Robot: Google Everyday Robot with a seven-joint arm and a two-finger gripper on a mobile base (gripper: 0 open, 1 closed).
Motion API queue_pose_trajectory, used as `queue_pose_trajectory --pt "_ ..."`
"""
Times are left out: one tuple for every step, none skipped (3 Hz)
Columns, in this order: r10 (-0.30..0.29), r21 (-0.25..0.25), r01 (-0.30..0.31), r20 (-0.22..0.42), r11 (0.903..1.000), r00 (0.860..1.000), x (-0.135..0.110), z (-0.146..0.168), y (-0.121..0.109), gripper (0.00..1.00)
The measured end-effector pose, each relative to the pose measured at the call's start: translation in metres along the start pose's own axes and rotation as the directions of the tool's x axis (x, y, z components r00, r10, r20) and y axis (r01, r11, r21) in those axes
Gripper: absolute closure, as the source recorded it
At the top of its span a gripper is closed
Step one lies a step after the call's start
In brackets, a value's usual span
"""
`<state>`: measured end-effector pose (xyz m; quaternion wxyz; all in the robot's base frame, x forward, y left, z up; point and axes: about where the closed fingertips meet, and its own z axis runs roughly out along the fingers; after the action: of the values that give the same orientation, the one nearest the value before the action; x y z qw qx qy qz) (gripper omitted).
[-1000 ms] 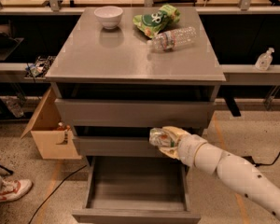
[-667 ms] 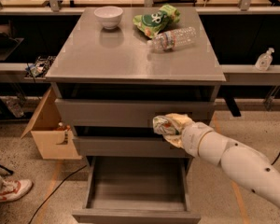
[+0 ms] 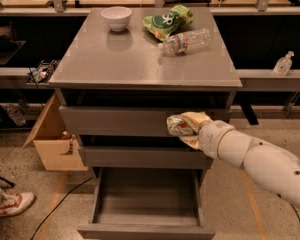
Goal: Pick 7up can from bottom drawer and place on counter
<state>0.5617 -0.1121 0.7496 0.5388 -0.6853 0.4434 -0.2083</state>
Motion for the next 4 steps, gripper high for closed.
queue_pose_trajectory --pt "-0.111 -0.069 0.11 -0.018 0.9916 0.994 0.001 -0.01 -0.035 1.0" --pt "-0.223 -0.171 0.217 -0.018 0.9611 0.975 0.007 -0.018 -0.065 1.0" --pt "-0.32 -0.28 0.309 0.005 0.9089 0.947 0.018 -0.025 -0.094 1.0" --pt "-0.32 -0.278 0.309 0.005 0.9094 0.947 0.018 -0.024 -0.094 1.0"
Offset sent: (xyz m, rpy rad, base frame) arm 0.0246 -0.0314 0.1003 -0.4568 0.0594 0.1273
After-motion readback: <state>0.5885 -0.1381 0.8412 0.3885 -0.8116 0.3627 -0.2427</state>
